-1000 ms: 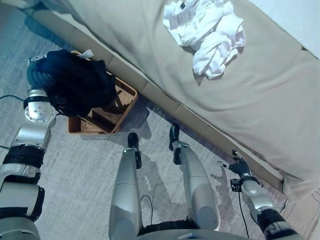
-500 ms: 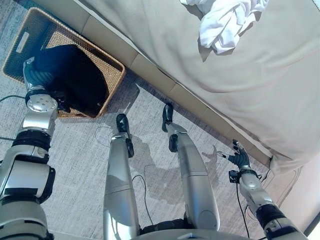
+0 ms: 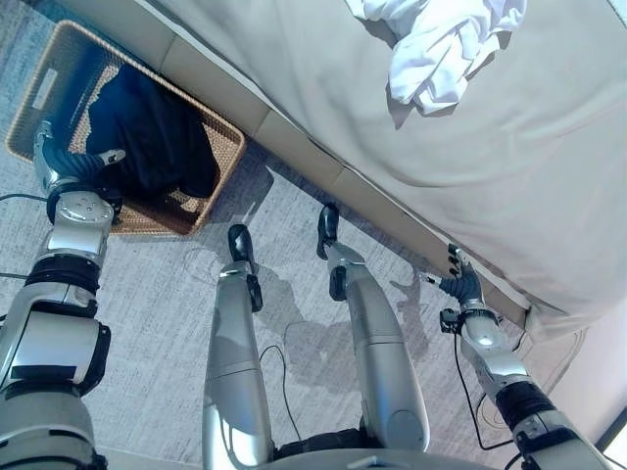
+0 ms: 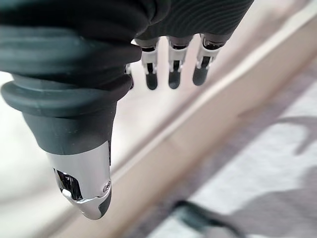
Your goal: Pick up clothes into the bucket
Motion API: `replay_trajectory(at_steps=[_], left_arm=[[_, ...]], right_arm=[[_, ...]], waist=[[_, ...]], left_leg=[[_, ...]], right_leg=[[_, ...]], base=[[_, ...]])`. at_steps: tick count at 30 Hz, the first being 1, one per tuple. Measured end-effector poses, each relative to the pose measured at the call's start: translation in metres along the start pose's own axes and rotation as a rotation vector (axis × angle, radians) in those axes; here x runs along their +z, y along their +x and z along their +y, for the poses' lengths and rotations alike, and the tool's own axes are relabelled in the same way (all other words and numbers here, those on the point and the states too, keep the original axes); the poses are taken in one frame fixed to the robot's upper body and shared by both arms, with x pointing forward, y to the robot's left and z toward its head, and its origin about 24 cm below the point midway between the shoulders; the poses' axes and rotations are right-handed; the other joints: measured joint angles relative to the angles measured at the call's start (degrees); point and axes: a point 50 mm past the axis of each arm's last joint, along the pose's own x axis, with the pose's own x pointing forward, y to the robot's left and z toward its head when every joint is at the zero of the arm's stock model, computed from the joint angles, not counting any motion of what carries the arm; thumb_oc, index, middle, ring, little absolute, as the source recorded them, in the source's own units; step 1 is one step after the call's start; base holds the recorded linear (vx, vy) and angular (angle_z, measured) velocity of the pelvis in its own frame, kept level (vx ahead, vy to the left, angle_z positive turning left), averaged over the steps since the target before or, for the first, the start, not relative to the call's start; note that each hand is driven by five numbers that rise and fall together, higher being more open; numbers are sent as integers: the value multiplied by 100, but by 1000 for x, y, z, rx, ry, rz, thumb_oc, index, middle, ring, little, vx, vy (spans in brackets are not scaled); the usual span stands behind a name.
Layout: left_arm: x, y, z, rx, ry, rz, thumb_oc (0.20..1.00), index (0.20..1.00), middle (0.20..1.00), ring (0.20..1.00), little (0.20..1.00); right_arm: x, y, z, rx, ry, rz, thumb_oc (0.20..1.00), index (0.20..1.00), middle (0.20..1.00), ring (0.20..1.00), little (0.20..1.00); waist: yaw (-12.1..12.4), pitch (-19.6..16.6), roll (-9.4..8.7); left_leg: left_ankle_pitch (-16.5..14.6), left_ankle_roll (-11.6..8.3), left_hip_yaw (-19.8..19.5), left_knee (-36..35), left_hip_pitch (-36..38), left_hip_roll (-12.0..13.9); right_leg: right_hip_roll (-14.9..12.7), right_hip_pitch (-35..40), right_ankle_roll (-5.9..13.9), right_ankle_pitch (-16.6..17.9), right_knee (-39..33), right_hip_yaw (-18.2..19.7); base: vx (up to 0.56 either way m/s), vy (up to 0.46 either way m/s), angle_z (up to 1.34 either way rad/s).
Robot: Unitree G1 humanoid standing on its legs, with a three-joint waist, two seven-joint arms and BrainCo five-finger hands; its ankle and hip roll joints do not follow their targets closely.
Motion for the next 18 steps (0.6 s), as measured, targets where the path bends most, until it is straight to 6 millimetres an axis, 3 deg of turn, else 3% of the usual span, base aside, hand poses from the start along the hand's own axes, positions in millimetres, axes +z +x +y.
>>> replay_trajectory(at_steps=[3, 5, 7, 9, 11, 13, 15, 16, 18], left_arm=[[-21, -8, 3, 6, 53, 14, 1000, 1000, 1000, 1000, 1000], [-45, -20, -2, -23, 96, 56, 1000, 1000, 1000, 1000, 1000], [-57, -40, -10, -33, 33, 41, 1000, 1000, 1000, 1000, 1000], [-76, -71, -34, -100, -16, 74, 1000, 1000, 1000, 1000, 1000], [-78, -90, -52, -161, -75, 61, 1000, 1000, 1000, 1000, 1000], [-82, -105, -68, -217, -90, 65, 1000, 1000, 1000, 1000, 1000], [-77, -133, -101, -337, -117, 51, 1000, 1000, 1000, 1000, 1000], [-71, -157, -126, -464, -108, 12, 1000, 1000, 1000, 1000, 1000], [-62, -183, -148, -567, -135, -18, 1000, 1000, 1000, 1000, 1000]], right_arm=[[31, 3, 2, 15, 34, -132, 1000, 1000, 1000, 1000, 1000], [48, 4, 4, 29, 51, -211, 1000, 1000, 1000, 1000, 1000], [61, 1, -1, 1, 36, -275, 1000, 1000, 1000, 1000, 1000], [80, 3, -9, -52, -17, -361, 1000, 1000, 1000, 1000, 1000], [93, 4, -20, -111, -99, -434, 1000, 1000, 1000, 1000, 1000], [111, 11, -31, -194, -148, -503, 1000, 1000, 1000, 1000, 1000], [130, 26, -36, -292, -176, -546, 1000, 1000, 1000, 1000, 1000], [145, 36, -38, -352, -183, -579, 1000, 1000, 1000, 1000, 1000], [165, 45, -40, -411, -187, -622, 1000, 1000, 1000, 1000, 1000]], waist=[[-17, -1, -1], [42, 0, 15], [109, 0, 22], [349, -1, 70], [409, -5, 101], [625, 9, 145], [674, 9, 279], [732, -10, 417], [878, -16, 556]], left_leg=[[66, -25, 123, -239, 281, 14], [89, -19, 159, -401, 534, 14], [164, -43, 249, -713, 805, -7], [316, -100, 251, -1073, 1206, -47], [417, -123, 214, -1384, 1461, -101], [490, -190, 189, -1556, 1581, -110], [645, -206, 175, -1860, 1870, -193], [694, -194, 172, -2022, 2060, -216], [777, -191, 154, -2193, 2198, -227]], right_leg=[[21, 203, 6, 78, -216, 86], [26, 416, 2, 98, -345, 125], [2, 585, 12, 103, -528, 142], [-23, 883, -16, 112, -667, 129], [-59, 1012, -25, 107, -714, 97], [-70, 1076, -38, 68, -702, 64], [-158, 1255, -45, 63, -720, 31], [-181, 1405, -44, 61, -785, -5], [-189, 1506, -41, 58, -839, -26]], base=[[18, -3, -12], [-9, -13, -6], [-6, -34, 0], [-11, -40, 9], [33, -31, 15], [47, -43, 14], [41, -68, 20], [39, -85, 10], [28, -53, 6]])
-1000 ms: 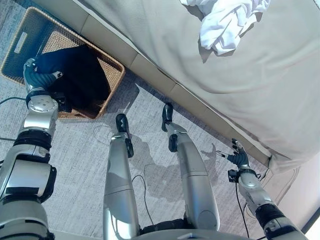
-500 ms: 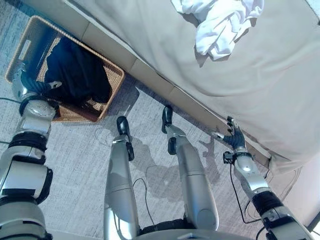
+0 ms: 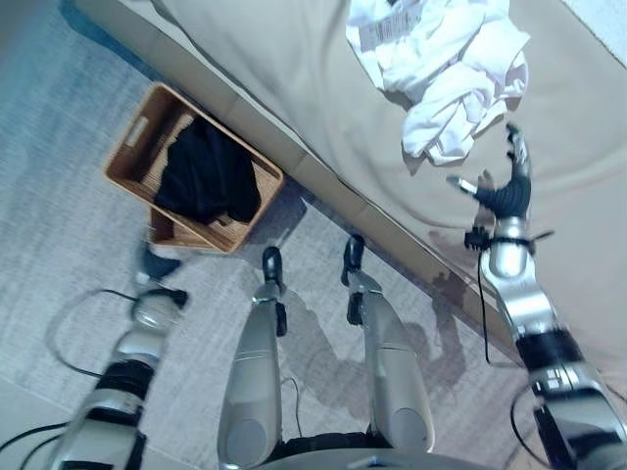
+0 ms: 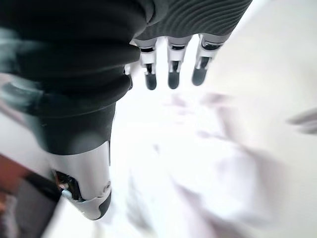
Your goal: Pick up clothes into the bucket
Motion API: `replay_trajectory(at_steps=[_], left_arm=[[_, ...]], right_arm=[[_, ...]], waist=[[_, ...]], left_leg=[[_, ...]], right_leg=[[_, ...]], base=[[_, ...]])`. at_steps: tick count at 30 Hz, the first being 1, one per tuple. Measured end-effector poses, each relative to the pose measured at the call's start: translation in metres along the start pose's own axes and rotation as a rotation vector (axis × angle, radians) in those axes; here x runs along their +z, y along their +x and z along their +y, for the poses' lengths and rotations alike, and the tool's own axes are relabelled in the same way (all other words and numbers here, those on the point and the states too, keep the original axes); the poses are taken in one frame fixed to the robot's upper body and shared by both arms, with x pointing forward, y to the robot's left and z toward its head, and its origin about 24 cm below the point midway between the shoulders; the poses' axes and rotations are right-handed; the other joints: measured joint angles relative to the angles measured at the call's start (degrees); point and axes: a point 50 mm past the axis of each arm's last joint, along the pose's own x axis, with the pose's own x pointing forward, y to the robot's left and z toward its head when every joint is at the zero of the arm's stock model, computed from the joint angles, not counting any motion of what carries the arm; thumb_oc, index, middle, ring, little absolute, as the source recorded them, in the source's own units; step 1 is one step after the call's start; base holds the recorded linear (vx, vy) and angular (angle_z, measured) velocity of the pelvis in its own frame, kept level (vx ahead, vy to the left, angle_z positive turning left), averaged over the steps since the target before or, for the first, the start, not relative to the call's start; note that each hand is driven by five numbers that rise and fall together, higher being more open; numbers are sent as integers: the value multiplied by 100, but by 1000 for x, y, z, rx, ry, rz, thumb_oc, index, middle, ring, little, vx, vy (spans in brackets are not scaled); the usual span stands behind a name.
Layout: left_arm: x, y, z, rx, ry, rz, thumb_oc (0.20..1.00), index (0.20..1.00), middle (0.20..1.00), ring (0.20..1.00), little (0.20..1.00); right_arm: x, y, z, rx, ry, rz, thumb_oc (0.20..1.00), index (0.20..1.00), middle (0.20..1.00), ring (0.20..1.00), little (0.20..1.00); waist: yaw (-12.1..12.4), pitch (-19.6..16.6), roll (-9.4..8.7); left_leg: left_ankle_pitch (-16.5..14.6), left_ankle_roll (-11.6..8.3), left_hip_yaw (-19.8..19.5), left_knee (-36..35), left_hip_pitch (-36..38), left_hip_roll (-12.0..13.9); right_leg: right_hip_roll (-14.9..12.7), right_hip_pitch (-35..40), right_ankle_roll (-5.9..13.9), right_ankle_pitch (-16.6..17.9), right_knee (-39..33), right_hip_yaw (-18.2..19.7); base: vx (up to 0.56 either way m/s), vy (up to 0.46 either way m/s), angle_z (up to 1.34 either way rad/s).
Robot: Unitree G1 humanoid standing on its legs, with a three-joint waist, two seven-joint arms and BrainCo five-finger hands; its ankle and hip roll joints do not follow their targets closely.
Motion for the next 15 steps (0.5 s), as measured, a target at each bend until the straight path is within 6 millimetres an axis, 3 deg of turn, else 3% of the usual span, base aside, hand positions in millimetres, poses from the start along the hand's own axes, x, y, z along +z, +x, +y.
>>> replay_trajectory(at_steps=[4, 6, 7, 11, 15], left_arm=[[-5, -17, -39, -160, 31, 8, 1000, 1000, 1000, 1000, 1000], [-5, -28, -57, -263, 55, -11, 1000, 1000, 1000, 1000, 1000], [-7, -37, -66, -305, 42, -6, 1000, 1000, 1000, 1000, 1000], [-13, -50, -79, -351, -19, 39, 1000, 1000, 1000, 1000, 1000], [-10, -53, -82, -346, -139, 77, 1000, 1000, 1000, 1000, 1000]], right_arm=[[4, 36, 6, -65, -70, 39, 1000, 1000, 1000, 1000, 1000], [5, 60, -4, -118, -131, 77, 1000, 1000, 1000, 1000, 1000], [5, 72, -11, -152, -143, 110, 1000, 1000, 1000, 1000, 1000], [-1, 94, -34, -219, -183, 233, 1000, 1000, 1000, 1000, 1000], [-8, 105, -59, -211, -289, 337, 1000, 1000, 1000, 1000, 1000]], waist=[[62, 5, 167], [97, 7, 337], [237, 2, 429], [451, -13, 644], [607, -34, 789]], left_leg=[[229, -16, -104, -379, 168, -33], [388, -27, -189, -586, 207, -55], [490, -33, -255, -737, 246, -63], [733, -37, -306, -1122, 295, -66], [1053, -124, -474, -1542, 179, -120]], right_leg=[[-23, 58, -1, -2, -45, -71], [-53, 54, -4, -5, -46, -156], [-61, 42, -5, -6, -50, -201], [-96, -114, -34, -46, 58, -261], [-234, -610, -124, -334, 628, -338]], base=[[36, -101, 14], [25, -109, 22], [16, -116, 19], [1, -107, 12], [2, -123, 24]])
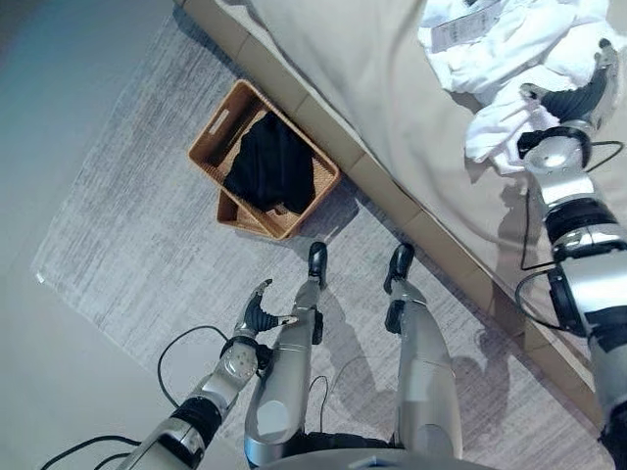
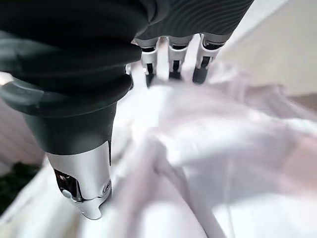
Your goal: Pick up clothes into the bucket
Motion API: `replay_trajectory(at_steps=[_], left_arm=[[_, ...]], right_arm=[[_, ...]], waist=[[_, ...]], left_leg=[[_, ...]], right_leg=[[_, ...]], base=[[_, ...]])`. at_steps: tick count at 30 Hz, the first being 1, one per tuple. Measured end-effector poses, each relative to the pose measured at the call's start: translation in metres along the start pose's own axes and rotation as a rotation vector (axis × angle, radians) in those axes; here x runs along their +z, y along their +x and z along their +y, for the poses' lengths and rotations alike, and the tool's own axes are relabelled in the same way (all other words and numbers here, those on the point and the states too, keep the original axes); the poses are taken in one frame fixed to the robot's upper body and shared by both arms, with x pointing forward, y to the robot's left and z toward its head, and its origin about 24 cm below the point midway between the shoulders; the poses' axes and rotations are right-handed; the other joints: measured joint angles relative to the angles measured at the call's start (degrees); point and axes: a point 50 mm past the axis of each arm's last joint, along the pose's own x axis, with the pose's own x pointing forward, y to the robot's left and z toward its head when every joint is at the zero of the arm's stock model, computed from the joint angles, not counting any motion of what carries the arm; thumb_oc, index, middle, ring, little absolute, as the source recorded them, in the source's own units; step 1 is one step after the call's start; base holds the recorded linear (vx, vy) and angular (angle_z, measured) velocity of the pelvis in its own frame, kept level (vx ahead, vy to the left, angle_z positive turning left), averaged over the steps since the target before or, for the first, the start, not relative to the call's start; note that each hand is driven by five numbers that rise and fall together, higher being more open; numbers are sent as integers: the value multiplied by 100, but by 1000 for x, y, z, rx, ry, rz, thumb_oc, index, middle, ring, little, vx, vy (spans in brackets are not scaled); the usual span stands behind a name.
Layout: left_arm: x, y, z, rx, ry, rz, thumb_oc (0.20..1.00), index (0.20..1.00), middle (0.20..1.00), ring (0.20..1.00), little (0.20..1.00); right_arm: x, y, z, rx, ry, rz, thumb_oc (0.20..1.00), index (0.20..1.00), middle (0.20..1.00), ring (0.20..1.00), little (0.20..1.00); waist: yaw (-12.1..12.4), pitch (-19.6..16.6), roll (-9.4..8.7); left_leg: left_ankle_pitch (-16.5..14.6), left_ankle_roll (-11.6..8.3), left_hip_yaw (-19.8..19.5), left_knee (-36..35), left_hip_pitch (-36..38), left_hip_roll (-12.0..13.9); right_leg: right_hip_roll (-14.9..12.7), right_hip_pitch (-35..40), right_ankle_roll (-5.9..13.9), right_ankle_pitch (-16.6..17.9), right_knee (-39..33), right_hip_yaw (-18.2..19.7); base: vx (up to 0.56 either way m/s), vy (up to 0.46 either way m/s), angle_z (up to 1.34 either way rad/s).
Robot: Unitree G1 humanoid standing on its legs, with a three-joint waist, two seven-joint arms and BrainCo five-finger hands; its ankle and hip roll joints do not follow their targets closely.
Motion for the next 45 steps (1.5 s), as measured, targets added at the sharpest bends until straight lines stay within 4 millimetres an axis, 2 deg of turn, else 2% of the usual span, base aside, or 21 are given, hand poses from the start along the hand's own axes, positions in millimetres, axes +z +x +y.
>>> replay_trajectory(at_steps=[2, 3, 6, 12, 13, 14, 15, 20, 28, 31, 34, 35, 38, 42, 45], left_arm=[[4, 1, 0, -1, -28, -11, 1000, 1000, 1000, 1000, 1000], [10, 0, -3, -19, -40, -36, 1000, 1000, 1000, 1000, 1000], [25, -1, -7, -46, -82, -111, 1000, 1000, 1000, 1000, 1000], [34, -9, -13, -100, -140, -156, 1000, 1000, 1000, 1000, 1000], [35, -10, -15, -113, -139, -160, 1000, 1000, 1000, 1000, 1000], [34, -10, -15, -117, -137, -159, 1000, 1000, 1000, 1000, 1000], [34, -10, -15, -125, -138, -156, 1000, 1000, 1000, 1000, 1000], [23, -12, -17, -138, -140, -111, 1000, 1000, 1000, 1000, 1000], [24, -11, -16, -133, -139, -111, 1000, 1000, 1000, 1000, 1000], [26, -10, -15, -126, -136, -117, 1000, 1000, 1000, 1000, 1000], [26, -8, -14, -116, -132, -115, 1000, 1000, 1000, 1000, 1000], [25, -7, -13, -110, -130, -111, 1000, 1000, 1000, 1000, 1000], [18, -5, -8, -83, -123, -80, 1000, 1000, 1000, 1000, 1000], [-4, -3, 8, -6, -106, 12, 1000, 1000, 1000, 1000, 1000], [-4, -1, 19, 35, -121, 13, 1000, 1000, 1000, 1000, 1000]], right_arm=[[3, 7, -10, -5, -22, -3, 1000, 1000, 1000, 1000, 1000], [2, 12, -19, -8, -63, -5, 1000, 1000, 1000, 1000, 1000], [11, 23, -36, -13, -141, -31, 1000, 1000, 1000, 1000, 1000], [32, 33, -51, 20, -177, -86, 1000, 1000, 1000, 1000, 1000], [37, 35, -56, 10, -169, -96, 947, 947, 947, 947, 947], [40, 36, -58, 10, -165, -101, 733, 733, 733, 733, 733], [42, 37, -60, 10, -164, -113, 200, 200, 200, 200, 200], [58, 44, -78, 8, -150, -141, 200, 200, 200, 200, 200], [69, 45, -78, 30, -159, -157, 200, 200, 200, 200, 200], [69, 45, -77, 28, -129, -138, 200, 200, 200, 200, 200], [77, 44, -74, 18, -109, -174, 200, 200, 200, 200, 200], [87, 42, -74, 3, -89, -208, 200, 200, 200, 200, 200], [110, 38, -73, -23, -51, -298, 200, 200, 200, 200, 200], [136, 25, -69, -75, 39, -433, 200, 200, 200, 200, 200], [158, 15, -81, -128, 93, -556, 200, 200, 200, 200, 200]], waist=[[42, 2, 40], [24, -2, 51], [40, -22, 174], [20, -105, 327], [25, -130, 371], [25, -135, 379], [30, -138, 383], [39, -162, 413], [6, -166, 413], [-58, -165, 412], [-122, -167, 407], [-176, -168, 407], [-397, -154, 381], [-572, -100, 258], [-727, -118, 169]], left_leg=[[54, 37, -108, -60, -141, -22], [17, 45, -121, -83, -212, -56], [108, 83, -232, -204, -325, -155], [177, 31, -243, -195, -636, -142], [184, 25, -242, -194, -711, -140], [189, 19, -236, -194, -741, -144], [189, 19, -232, -187, -773, -148], [194, 25, -233, -182, -867, -152], [216, 0, -234, -67, -835, -164], [216, 0, -233, -65, -645, -167], [214, 0, -239, -90, -285, -150], [200, 6, -228, -82, -202, -125], [205, -10, -211, -87, -11, -79], [154, 30, -99, -164, 940, -20], [23, 64, -78, -191, 1381, 21]], right_leg=[[-51, -245, -31, -122, 241, -50], [-128, -430, 7, -309, 491, -51], [-281, -755, -22, -542, 880, -48], [-292, -1193, -124, -604, 1137, -41], [-292, -1279, -126, -603, 1147, -37], [-293, -1326, -126, -602, 1169, -23], [-292, -1367, -126, -603, 1187, 1], [-281, -1485, -111, -615, 1212, 30], [-285, -1388, -206, -546, 1218, 26], [-283, -1162, -222, -524, 1154, 22], [-246, -731, -172, -490, 978, 14], [-198, -601, -99, -453, 901, 7], [-105, -256, -64, -260, 563, -4], [26, 866, 41, -77, 24, 24], [118, 1434, 174, -44, -332, 35]], base=[[65, -117, 28], [113, -111, 28], [41, -49, 28], [6, -17, 3], [0, 0, 0], [18, -55, 0], [5, -38, 0], [2, -11, 0], [-4, 4, 0], [-31, 39, -2], [-90, 75, -5], [-23, 53, -12], [-48, 85, -16], [25, 76, -17], [91, 86, -9]])
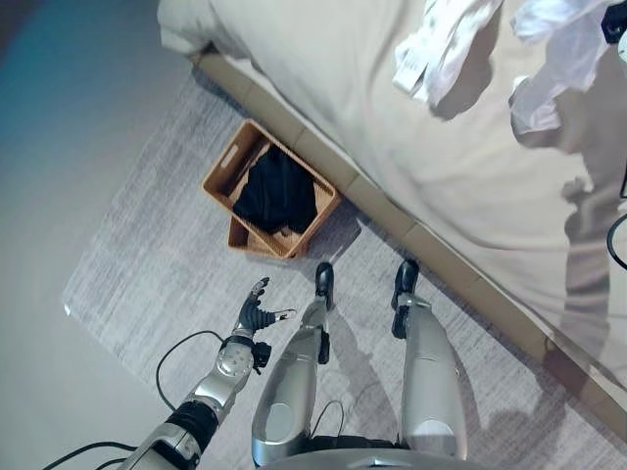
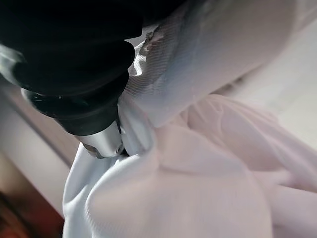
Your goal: Pick up clothes into the bucket
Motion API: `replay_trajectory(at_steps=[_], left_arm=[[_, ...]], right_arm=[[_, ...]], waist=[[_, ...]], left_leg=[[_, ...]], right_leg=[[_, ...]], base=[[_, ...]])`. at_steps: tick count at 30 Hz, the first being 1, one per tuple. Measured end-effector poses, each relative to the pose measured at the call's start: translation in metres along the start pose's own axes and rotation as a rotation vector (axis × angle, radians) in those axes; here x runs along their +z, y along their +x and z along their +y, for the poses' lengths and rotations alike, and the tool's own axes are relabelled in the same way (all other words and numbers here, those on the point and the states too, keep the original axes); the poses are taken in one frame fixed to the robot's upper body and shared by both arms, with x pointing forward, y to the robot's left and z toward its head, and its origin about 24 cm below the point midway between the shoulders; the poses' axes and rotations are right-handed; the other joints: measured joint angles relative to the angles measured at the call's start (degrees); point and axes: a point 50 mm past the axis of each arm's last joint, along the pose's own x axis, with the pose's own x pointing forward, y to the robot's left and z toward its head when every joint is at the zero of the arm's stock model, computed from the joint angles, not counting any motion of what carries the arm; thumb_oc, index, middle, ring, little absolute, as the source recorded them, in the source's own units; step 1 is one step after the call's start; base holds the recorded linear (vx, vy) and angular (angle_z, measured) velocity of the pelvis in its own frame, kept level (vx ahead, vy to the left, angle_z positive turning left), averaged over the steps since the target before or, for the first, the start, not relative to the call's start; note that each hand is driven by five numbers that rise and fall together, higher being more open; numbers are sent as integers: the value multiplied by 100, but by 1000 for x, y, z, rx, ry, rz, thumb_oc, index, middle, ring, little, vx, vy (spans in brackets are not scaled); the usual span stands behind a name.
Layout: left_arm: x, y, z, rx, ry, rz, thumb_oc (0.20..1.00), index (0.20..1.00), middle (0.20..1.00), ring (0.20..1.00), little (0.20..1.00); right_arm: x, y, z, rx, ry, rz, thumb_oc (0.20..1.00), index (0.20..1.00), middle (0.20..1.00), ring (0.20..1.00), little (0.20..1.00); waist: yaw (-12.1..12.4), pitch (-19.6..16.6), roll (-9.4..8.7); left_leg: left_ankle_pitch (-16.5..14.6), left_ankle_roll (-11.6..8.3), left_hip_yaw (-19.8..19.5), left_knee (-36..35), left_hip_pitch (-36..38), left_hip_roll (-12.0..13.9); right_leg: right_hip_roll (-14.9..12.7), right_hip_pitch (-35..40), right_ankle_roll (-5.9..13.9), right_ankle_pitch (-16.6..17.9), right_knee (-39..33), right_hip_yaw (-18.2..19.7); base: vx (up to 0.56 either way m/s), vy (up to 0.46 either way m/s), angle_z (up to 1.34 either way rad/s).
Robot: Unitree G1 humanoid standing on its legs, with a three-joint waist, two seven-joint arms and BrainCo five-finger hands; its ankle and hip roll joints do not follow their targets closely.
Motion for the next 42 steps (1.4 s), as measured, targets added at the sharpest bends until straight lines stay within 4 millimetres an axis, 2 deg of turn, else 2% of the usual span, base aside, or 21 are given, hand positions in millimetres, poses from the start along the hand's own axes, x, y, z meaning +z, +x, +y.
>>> replay_trajectory(at_steps=[2, 5, 6, 7, 8, 11, 14, 15, 18, 19, 22, 26, 27, 28, 32, 35, 38, 42], left_arm=[[2, 0, 2, 9, -9, -6, 1000, 1000, 1000, 1000, 1000], [3, -1, 9, 23, -11, -17, 1000, 1000, 1000, 1000, 1000], [-2, -3, 13, 28, 0, -4, 1000, 1000, 1000, 1000, 1000], [-3, -4, 16, 36, 2, 0, 1000, 1000, 1000, 1000, 1000], [-7, -7, 21, 54, -7, 13, 1000, 1000, 1000, 1000, 1000], [-14, -12, 21, 39, -1, 33, 1000, 1000, 1000, 1000, 1000], [-8, -14, 18, 8, -9, 7, 1000, 1000, 1000, 1000, 1000], [-1, -15, 16, -10, -15, -23, 1000, 1000, 1000, 1000, 1000], [23, -16, 15, -55, -39, -119, 1000, 1000, 1000, 1000, 1000], [39, -17, 14, -80, -50, -192, 1000, 1000, 1000, 1000, 1000], [73, -19, 12, -120, -108, -325, 1000, 1000, 1000, 1000, 1000], [119, -14, 16, -157, -161, -483, 1000, 1000, 1000, 1000, 1000], [136, -14, 18, -168, -180, -539, 1000, 1000, 1000, 1000, 1000], [156, -15, 17, -204, -202, -604, 1000, 1000, 1000, 1000, 1000], [206, -22, 2, -364, -206, -768, 1000, 1000, 1000, 1000, 1000], [230, -29, -13, -500, -167, -833, 1000, 1000, 1000, 1000, 1000], [235, -33, -23, -575, -151, -848, 1000, 1000, 1000, 1000, 1000], [232, -36, -38, -650, -126, -825, 1000, 1000, 1000, 1000, 1000]], right_arm=[[7, 2, -9, -46, 16, -39, 200, 200, 200, 200, 200], [16, 1, -26, -135, 63, -95, 200, 200, 200, 200, 200], [18, -1, -28, -160, 67, -125, 200, 200, 200, 200, 200], [21, -2, -30, -166, 66, -145, 200, 200, 200, 200, 200], [25, -6, -30, -165, 62, -184, 200, 200, 200, 200, 200], [19, -16, -24, -145, 47, -202, 200, 200, 200, 200, 200], [12, -24, -17, -102, 57, -189, 200, 200, 200, 200, 200], [9, -34, -5, -49, 81, -179, 200, 200, 200, 200, 200], [-2, -56, 15, 77, 103, -161, 200, 200, 200, 200, 200], [-13, -70, 25, 142, 96, -134, 200, 200, 200, 200, 200], [-32, -98, 41, 278, 79, -90, 200, 200, 200, 200, 200], [-40, -133, 53, 430, 122, -67, 200, 200, 200, 200, 200], [-41, -141, 57, 480, 131, -60, 200, 200, 200, 200, 200], [-43, -150, 61, 537, 139, -54, 200, 200, 200, 200, 200], [-44, -165, 68, 662, 166, -38, 200, 200, 200, 200, 200], [-34, -173, 74, 757, 215, -63, 200, 200, 200, 200, 200], [-21, -182, 80, 833, 261, -105, 200, 200, 200, 200, 200], [-1, -192, 84, 911, 332, -163, 200, 200, 200, 200, 200]], waist=[[2, -8, -34], [3, -103, -179], [6, -326, -260], [-1, -386, -304], [11, -496, -394], [-1, -955, -599], [33, -1078, -723], [1, -1259, -781], [-16, -1592, -857], [-9, -1690, -896], [-107, -2004, -917], [-172, -2120, -921], [-282, -2124, -916], [-286, -2131, -913], [-304, -2156, -899], [-311, -2223, -877], [-309, -2294, -852], [-299, -2338, -821]], left_leg=[[-70, 26, 35, 7, 234, 28], [-215, 37, 132, 19, 593, 50], [-287, 29, 174, 35, 686, 60], [-312, 24, 208, 37, 806, 72], [-344, 24, 285, 57, 953, 83], [-457, 26, 378, 78, 1088, 123], [-558, 41, 491, 44, 1451, 155], [-606, 18, 556, 0, 1610, 191], [-638, 2, 629, -158, 1856, 211], [-638, 2, 632, -230, 2015, 212], [-635, 7, 658, -390, 2183, 215], [-636, 7, 704, -474, 2352, 227], [-637, 8, 714, -475, 2396, 228], [-637, 8, 714, -474, 2436, 235], [-637, 7, 752, -475, 2521, 254], [-644, -3, 760, -476, 2537, 286], [-658, -21, 767, -477, 2550, 315], [-663, -29, 765, -477, 2560, 337]], right_leg=[[53, 316, 54, 61, -204, 15], [111, 777, 81, 127, -508, 59], [131, 895, 75, 175, -609, 91], [167, 1054, 72, 204, -719, 118], [187, 1241, 99, 273, -855, 144], [257, 1480, 66, 387, -1129, 165], [344, 1937, 43, 528, -1480, 247], [375, 2118, 59, 553, -1635, 275], [419, 2413, 89, 664, -1956, 303], [432, 2611, 97, 722, -2106, 301], [445, 2812, 143, 766, -2345, 303], [467, 3032, 139, 838, -2566, 309], [471, 3079, 135, 850, -2599, 321], [484, 3142, 140, 885, -2639, 321], [510, 3207, 137, 890, -2639, 357], [526, 3221, 137, 889, -2639, 365], [557, 3224, 141, 879, -2640, 381], [571, 3234, 142, 858, -2640, 380]], base=[[73, 57, -13], [86, 62, -17], [91, 45, -19], [124, 45, -27], [53, 21, -25], [86, 27, -18], [81, 14, -22], [82, 4, -21], [68, 10, -12], [37, 3, -5], [54, 3, -3], [60, -5, -4], [50, -3, -3], [37, -5, -4], [17, -4, -5], [3, -1, -1], [3, -1, -2], [0, 0, 0]])
